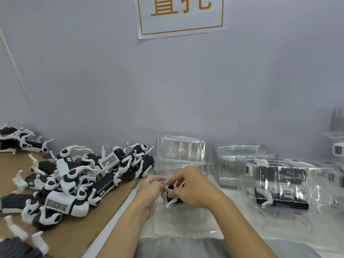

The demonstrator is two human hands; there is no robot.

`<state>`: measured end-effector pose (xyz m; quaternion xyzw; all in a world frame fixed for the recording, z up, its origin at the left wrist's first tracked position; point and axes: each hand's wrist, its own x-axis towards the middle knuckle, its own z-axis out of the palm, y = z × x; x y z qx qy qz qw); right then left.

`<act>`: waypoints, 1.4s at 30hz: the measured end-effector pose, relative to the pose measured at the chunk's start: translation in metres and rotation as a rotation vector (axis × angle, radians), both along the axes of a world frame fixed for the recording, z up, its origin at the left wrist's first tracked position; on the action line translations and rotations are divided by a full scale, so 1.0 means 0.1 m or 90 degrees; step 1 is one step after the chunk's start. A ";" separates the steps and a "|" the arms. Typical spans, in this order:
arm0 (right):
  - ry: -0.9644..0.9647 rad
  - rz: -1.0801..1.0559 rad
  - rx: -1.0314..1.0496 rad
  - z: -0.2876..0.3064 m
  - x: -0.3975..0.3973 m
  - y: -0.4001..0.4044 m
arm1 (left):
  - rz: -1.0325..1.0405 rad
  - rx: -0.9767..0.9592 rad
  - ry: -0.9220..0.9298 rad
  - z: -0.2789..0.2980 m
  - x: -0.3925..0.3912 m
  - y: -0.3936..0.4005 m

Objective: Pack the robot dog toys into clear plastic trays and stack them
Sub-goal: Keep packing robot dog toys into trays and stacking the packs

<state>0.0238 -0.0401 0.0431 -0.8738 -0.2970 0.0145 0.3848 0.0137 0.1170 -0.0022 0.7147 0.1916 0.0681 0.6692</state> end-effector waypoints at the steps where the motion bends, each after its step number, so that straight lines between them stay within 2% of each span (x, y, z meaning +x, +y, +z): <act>1: 0.013 0.008 0.005 -0.01 -0.02 0.03 | -0.003 0.002 0.000 0.00 0.00 0.00; 11: -0.111 -0.074 -0.080 -0.05 -0.11 0.21 | -0.029 0.026 -0.017 -0.03 0.00 0.03; 14: -0.099 -0.051 -0.095 -0.04 -0.11 0.19 | -0.018 0.036 -0.014 -0.03 0.01 0.04; 18: -0.031 -0.021 -0.048 0.02 -0.04 0.06 | -0.001 0.040 -0.027 -0.03 0.03 0.08; 23: -0.073 -0.154 -0.052 0.08 0.12 -0.24 | 0.020 0.039 -0.036 -0.03 0.05 0.12; 27: -0.011 -0.173 -0.091 0.05 0.16 -0.40 | 0.009 0.049 -0.038 -0.02 0.04 0.12; 32: -0.075 -0.244 -0.066 -0.04 0.14 -0.29 | 0.007 0.067 -0.044 -0.04 0.04 0.13; 37: -0.072 -0.224 -0.079 -0.05 0.18 -0.34 | 0.011 0.071 -0.052 -0.01 0.02 0.13; 39: -0.042 -0.190 -0.042 -0.05 0.21 -0.37 | 0.019 0.096 -0.050 0.02 0.00 0.17; 42: 0.013 -0.129 0.105 -0.08 0.22 -0.36 | 0.035 0.167 -0.063 0.09 -0.08 0.31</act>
